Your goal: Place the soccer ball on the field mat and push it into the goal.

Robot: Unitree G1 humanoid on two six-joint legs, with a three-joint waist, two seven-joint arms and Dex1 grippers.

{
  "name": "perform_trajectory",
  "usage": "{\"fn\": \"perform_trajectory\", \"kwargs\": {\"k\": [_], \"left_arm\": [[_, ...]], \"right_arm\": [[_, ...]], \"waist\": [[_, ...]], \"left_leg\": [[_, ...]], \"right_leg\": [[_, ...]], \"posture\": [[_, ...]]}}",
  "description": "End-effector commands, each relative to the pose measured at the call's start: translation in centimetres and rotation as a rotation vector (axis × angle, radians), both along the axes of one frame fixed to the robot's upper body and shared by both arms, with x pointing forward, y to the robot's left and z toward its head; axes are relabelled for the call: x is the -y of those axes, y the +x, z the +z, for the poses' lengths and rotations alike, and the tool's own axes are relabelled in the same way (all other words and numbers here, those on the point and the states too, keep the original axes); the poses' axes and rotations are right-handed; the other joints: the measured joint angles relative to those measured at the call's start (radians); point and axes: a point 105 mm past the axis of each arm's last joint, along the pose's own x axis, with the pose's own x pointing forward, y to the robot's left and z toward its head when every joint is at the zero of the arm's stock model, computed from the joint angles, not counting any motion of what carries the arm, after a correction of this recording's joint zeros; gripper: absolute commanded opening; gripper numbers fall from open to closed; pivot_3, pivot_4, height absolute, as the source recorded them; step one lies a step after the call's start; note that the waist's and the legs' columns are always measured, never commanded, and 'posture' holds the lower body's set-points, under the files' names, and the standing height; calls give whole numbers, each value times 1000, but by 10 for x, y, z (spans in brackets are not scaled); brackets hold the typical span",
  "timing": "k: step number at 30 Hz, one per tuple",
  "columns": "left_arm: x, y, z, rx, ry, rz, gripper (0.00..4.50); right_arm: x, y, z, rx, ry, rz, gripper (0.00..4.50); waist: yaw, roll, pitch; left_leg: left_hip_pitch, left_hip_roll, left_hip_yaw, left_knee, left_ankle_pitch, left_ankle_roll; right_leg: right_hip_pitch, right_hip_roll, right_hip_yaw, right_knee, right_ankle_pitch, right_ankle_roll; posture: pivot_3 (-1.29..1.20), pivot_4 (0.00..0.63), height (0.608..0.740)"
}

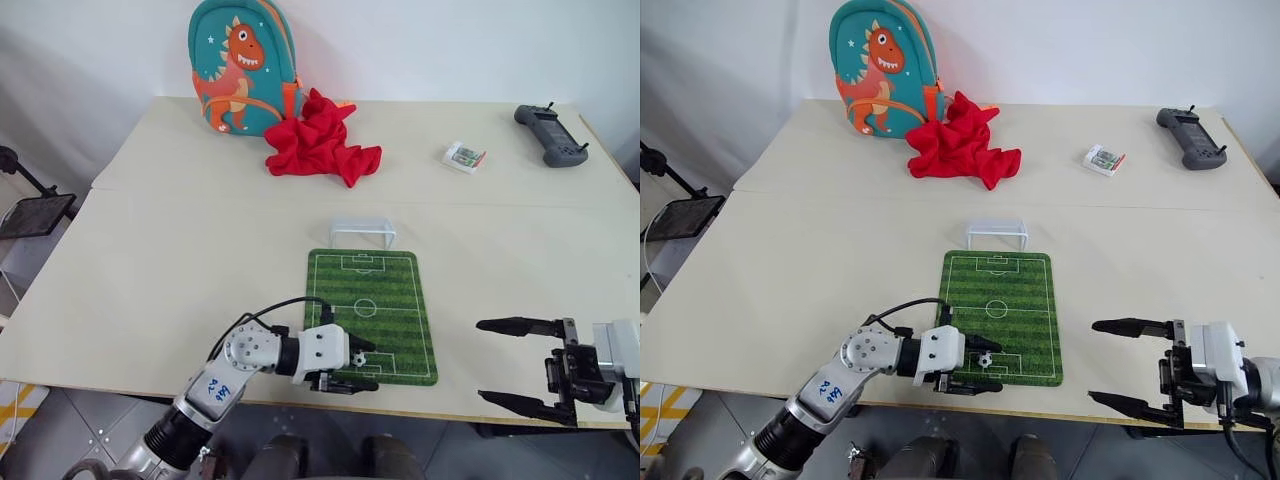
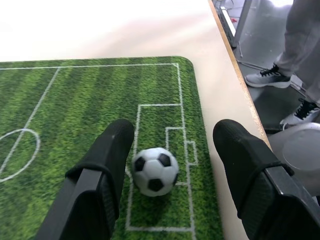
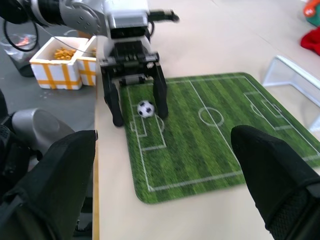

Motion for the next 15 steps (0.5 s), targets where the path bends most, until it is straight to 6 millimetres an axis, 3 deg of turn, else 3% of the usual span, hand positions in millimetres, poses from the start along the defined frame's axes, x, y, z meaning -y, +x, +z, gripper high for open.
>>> {"fn": "perform_trajectory", "kwargs": {"k": [1,7,10,15], "left_arm": [[-19,-4,36,44,-139,-12,3026],[-56,-11,45,28,-174,1,3026],[-64,-37,38,-49,-165,-93,2405],[-55,-46,26,-104,-158,-90,809]], "right_arm": [[16,10,18,131,35,-98,4500],[32,9,20,138,-4,-102,4500],[27,1,16,114,3,-36,4500],[24,1,13,161,11,-7,4500]], "waist": [[-5,0,0],[-4,0,0],[-6,0,0],[-1,0,0]], "left_leg": [[0,0,0,0,0,0],[1,0,1,0,0,0],[0,1,1,-1,0,0],[1,0,1,0,0,0]], "right_leg": [[0,0,0,0,0,0],[-1,0,0,1,0,0],[-1,-1,1,0,0,0],[1,-1,2,-1,0,0]], "posture": [[0,150,740],[0,150,740],[0,150,740],[0,150,740]]}}
